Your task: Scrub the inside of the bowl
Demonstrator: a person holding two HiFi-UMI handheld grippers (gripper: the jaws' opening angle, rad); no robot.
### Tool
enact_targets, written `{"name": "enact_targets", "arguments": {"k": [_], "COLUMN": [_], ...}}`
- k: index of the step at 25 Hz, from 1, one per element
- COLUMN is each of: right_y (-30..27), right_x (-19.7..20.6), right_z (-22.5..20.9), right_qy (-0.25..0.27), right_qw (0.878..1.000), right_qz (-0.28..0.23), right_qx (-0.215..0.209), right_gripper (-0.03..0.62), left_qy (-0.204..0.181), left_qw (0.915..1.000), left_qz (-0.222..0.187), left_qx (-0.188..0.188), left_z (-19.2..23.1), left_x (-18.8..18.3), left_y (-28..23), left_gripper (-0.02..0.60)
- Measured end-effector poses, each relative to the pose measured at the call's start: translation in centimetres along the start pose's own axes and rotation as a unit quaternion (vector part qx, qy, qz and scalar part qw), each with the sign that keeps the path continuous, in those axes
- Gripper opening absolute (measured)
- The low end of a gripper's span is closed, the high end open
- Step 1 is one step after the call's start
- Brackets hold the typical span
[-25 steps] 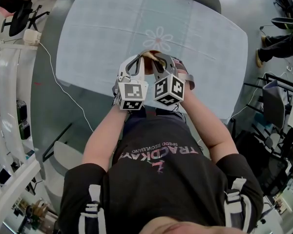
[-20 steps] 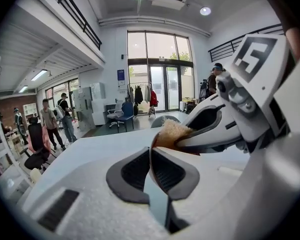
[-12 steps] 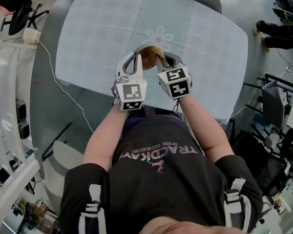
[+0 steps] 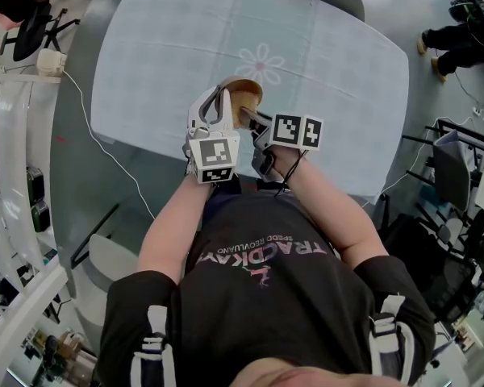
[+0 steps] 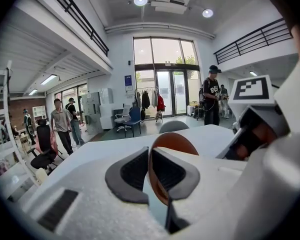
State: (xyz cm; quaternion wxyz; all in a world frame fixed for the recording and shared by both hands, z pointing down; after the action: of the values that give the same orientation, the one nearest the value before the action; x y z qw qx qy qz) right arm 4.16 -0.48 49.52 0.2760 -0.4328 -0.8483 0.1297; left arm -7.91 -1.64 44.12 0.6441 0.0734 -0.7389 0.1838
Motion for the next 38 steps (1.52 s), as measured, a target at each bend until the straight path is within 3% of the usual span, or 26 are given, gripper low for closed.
{"name": "enact_targets", "arguments": {"k": [3, 7, 10, 12, 14, 17, 21, 24, 27, 30, 32, 33, 35, 37, 38], "right_y": [-0.4, -0.5, -0.3, 0.0, 0.4, 1.1, 2.2, 3.0, 3.5, 3.4, 3.0, 2.8, 2.4, 2.0, 1.9], "right_x": [0.4, -0.1, -0.8, -1.6, -2.6, -4.0, -5.1, -6.2, -7.9, -9.3, -9.4, -9.2, -8.6, -7.8, -7.4], "right_z": [0.9, 0.8, 0.1, -0.3, -0.4, 0.1, 2.8, 4.6, 5.2, 5.4, 5.4, 5.4, 5.2, 4.7, 4.3], "right_qy": [-0.047, -0.037, 0.016, 0.094, 0.188, 0.320, 0.451, 0.496, 0.506, 0.532, 0.584, 0.618, 0.687, 0.740, 0.757], "right_qw": [0.999, 0.999, 1.000, 0.995, 0.981, 0.945, 0.891, 0.865, 0.857, 0.840, 0.804, 0.775, 0.708, 0.644, 0.619], "right_qz": [0.004, 0.002, 0.001, 0.002, -0.002, -0.015, -0.045, -0.071, -0.091, -0.082, -0.042, -0.016, 0.042, 0.093, 0.113], "right_qx": [-0.026, -0.025, -0.002, 0.021, 0.043, 0.060, 0.018, -0.015, -0.028, -0.060, -0.106, -0.128, -0.158, -0.171, -0.177], "right_gripper": [0.032, 0.032, 0.032, 0.032, 0.032, 0.032, 0.032, 0.032, 0.032, 0.032, 0.032, 0.032, 0.032, 0.032, 0.032], "left_qy": [0.003, 0.003, 0.004, 0.006, 0.006, 0.008, 0.006, 0.004, 0.003, 0.011, 0.001, -0.015, -0.050, -0.066, -0.065], "left_qw": [1.0000, 1.0000, 1.0000, 0.9999, 0.9998, 0.9992, 0.9987, 0.9983, 0.9974, 0.9946, 0.9878, 0.9822, 0.9684, 0.9568, 0.9525], "left_qz": [0.000, 0.003, 0.008, 0.013, 0.020, 0.034, 0.046, 0.055, 0.065, 0.061, 0.046, 0.041, 0.036, 0.031, 0.030], "left_qx": [-0.002, -0.004, -0.001, 0.001, 0.006, 0.017, 0.022, 0.020, 0.029, 0.083, 0.148, 0.183, 0.242, 0.281, 0.296], "left_z": [0.1, 0.5, 0.4, 0.5, 0.5, 0.1, 0.5, 1.2, 1.7, 1.4, 0.7, 0.3, -0.5, -0.9, -1.2], "left_x": [0.0, 0.0, 0.3, 0.4, 0.8, 1.6, 1.9, 2.2, 2.6, 2.6, 2.3, 2.1, 1.9, 1.5, 1.4], "left_y": [0.0, 0.0, -0.1, -0.1, -0.2, -0.2, -0.4, -0.7, -1.0, -1.0, -0.9, -0.8, -0.5, -0.3, -0.2], "left_gripper": [0.032, 0.031, 0.028, 0.028, 0.029, 0.029, 0.028, 0.026, 0.026, 0.026, 0.027, 0.026, 0.028, 0.026, 0.028]}}
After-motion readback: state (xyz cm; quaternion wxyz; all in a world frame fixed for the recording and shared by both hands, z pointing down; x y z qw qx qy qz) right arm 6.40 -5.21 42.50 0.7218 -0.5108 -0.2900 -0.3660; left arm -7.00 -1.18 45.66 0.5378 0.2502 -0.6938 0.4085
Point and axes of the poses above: the fingertips, and each gripper's own axes: y backward along the fingers, z to its left, x out of its underside, the point moved 7 cm from there along y, backward along the fingers, and after that the axes turned 11 degrees about -z, right-handed, at the moved point
